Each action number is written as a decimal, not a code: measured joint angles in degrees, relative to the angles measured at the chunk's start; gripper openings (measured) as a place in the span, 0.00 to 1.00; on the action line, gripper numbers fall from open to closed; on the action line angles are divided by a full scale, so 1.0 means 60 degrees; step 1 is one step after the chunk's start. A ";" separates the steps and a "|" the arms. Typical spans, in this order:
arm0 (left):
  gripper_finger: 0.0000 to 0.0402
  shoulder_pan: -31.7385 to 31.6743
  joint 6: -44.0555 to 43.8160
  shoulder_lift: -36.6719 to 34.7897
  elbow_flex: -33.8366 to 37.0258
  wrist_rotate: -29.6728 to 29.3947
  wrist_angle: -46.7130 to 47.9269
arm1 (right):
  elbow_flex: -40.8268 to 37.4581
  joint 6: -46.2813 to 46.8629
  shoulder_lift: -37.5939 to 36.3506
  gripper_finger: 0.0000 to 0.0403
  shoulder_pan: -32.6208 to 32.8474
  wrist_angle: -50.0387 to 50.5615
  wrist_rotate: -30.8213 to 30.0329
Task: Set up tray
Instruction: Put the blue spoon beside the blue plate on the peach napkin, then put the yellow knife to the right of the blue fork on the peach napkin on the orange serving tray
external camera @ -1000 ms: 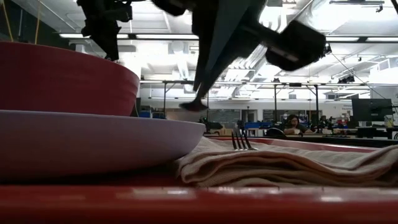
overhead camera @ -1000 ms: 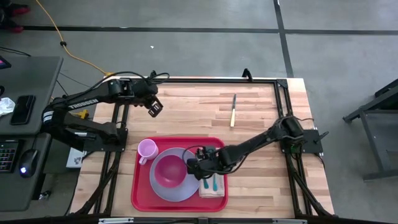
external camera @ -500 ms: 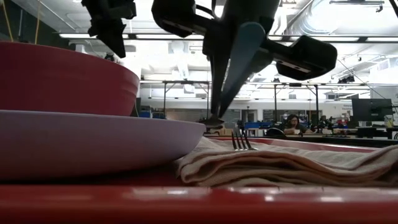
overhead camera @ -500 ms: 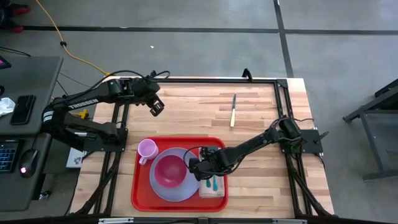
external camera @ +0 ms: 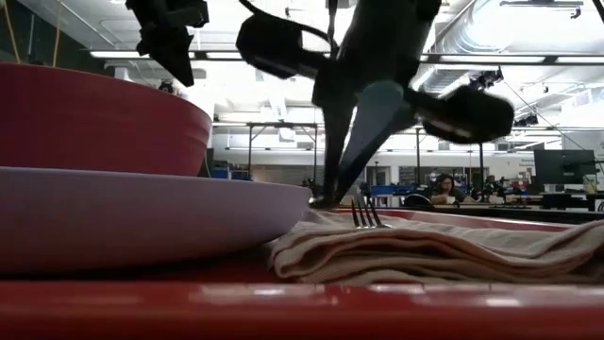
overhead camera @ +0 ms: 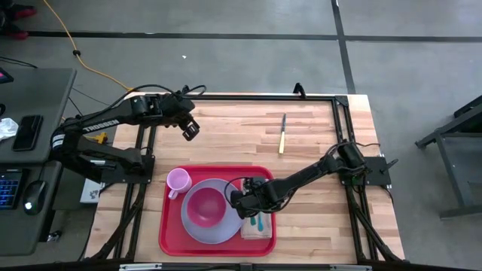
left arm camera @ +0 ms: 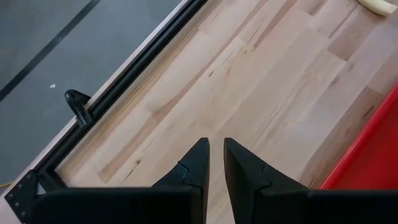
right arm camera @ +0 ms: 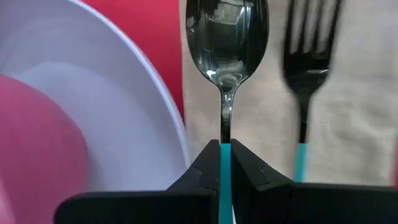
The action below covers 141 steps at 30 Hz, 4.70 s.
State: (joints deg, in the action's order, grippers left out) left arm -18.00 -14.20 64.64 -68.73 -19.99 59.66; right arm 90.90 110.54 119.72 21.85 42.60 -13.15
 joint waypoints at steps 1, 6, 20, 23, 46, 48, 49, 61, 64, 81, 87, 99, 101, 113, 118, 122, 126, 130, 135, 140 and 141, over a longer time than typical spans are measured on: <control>0.20 0.0000 0.0000 0.0000 0.0000 0.0003 -0.0003 | -0.0172 0.0003 0.0000 0.00 0.0000 -0.0355 0.0004; 0.20 0.0000 0.0000 0.0000 0.0000 0.0179 -0.0044 | -0.0739 0.0003 0.0000 0.00 -0.0070 -0.1253 0.0028; 0.20 0.0004 0.0075 0.0004 -0.0005 0.0760 -0.0288 | -0.0806 0.0009 0.0000 0.00 -0.0073 -0.0861 0.0211; 0.20 0.0004 0.0073 0.0004 -0.0004 0.0764 -0.0287 | -0.0806 0.0095 0.0000 0.02 -0.0073 -0.0931 0.0369; 0.20 0.0004 0.0149 0.0004 -0.0004 0.0761 -0.0386 | -0.0805 0.0257 -0.0007 0.06 -0.0069 -0.1149 0.0901; 0.20 0.0001 0.0149 0.0004 -0.0004 0.0761 -0.0438 | -0.0803 0.0232 -0.0015 0.06 -0.0069 -0.1149 0.0907; 0.20 0.0004 0.0149 0.0004 -0.0004 0.0764 -0.0441 | -0.0792 0.0222 -0.0015 0.06 -0.0069 -0.1139 0.0918; 0.20 0.0004 0.0149 0.0007 -0.0007 0.0817 -0.0427 | -0.0704 0.0144 -0.0523 0.06 -0.0069 -0.0232 0.1000; 0.20 0.0004 0.0146 0.0007 -0.0007 0.0943 -0.0426 | -0.0704 0.0125 -0.0909 0.05 -0.0071 0.0416 0.0959; 0.20 0.0000 -0.0184 -0.0479 0.0664 0.2804 -0.1639 | -0.0740 -0.0990 -0.3293 0.04 -0.0272 0.6020 -0.0796; 0.20 0.0007 -0.1086 -0.1763 0.2328 0.3569 -0.2741 | -0.0752 -0.2240 -0.3351 0.05 -0.0829 0.7415 -0.1770; 0.20 0.0004 -0.2499 -0.5373 0.4870 0.3601 -0.4460 | -0.0752 -0.4529 -0.3351 0.05 -0.2860 0.7567 -0.2573; 0.20 0.0004 -0.2751 -0.5830 0.5262 0.3533 -0.4557 | -0.0752 -0.4844 -0.3351 0.05 -0.3148 0.7567 -0.2645; 0.20 0.0097 -0.3023 -0.7282 0.7824 0.3148 -0.7187 | -0.0752 -0.6942 -0.3351 0.05 -0.4863 0.6009 -0.1999; 0.20 0.1025 -0.2639 -0.7322 0.8693 0.2304 -0.8380 | -0.0752 -0.7145 -0.3351 0.05 -0.5459 0.5910 -0.1643; 0.20 0.2052 -0.2852 -0.7318 0.9280 0.1426 -0.8500 | -0.0753 -0.7650 -0.3351 0.05 -0.5893 0.5420 -0.1202; 0.20 0.3053 -0.3002 -0.7318 0.9555 0.0830 -0.8571 | -0.0752 -0.7988 -0.3351 0.05 -0.6245 0.5157 -0.0964; 0.20 0.3891 -0.2809 -0.7318 0.9645 0.0210 -0.8775 | -0.0752 -0.8303 -0.3351 0.05 -0.6584 0.5165 -0.0556; 0.20 0.4569 -0.2651 -0.7318 0.9679 -0.0327 -0.8751 | -0.1055 -0.8681 -0.3351 0.06 -0.6828 0.4973 -0.0390; 0.20 0.4690 -0.2643 -0.7318 0.9679 -0.0319 -0.8785 | -0.2128 -0.8762 -0.3351 0.16 -0.6863 0.3964 0.0050; 0.20 0.4688 -0.2645 -0.7322 0.9664 -0.0256 -0.8789 | -0.2330 -0.8774 -0.3348 0.19 -0.6886 0.3826 0.0134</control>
State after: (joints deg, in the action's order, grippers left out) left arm 10.13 -30.06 20.71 -10.74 -21.52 6.92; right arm 76.92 57.90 99.63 -19.47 65.55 -12.34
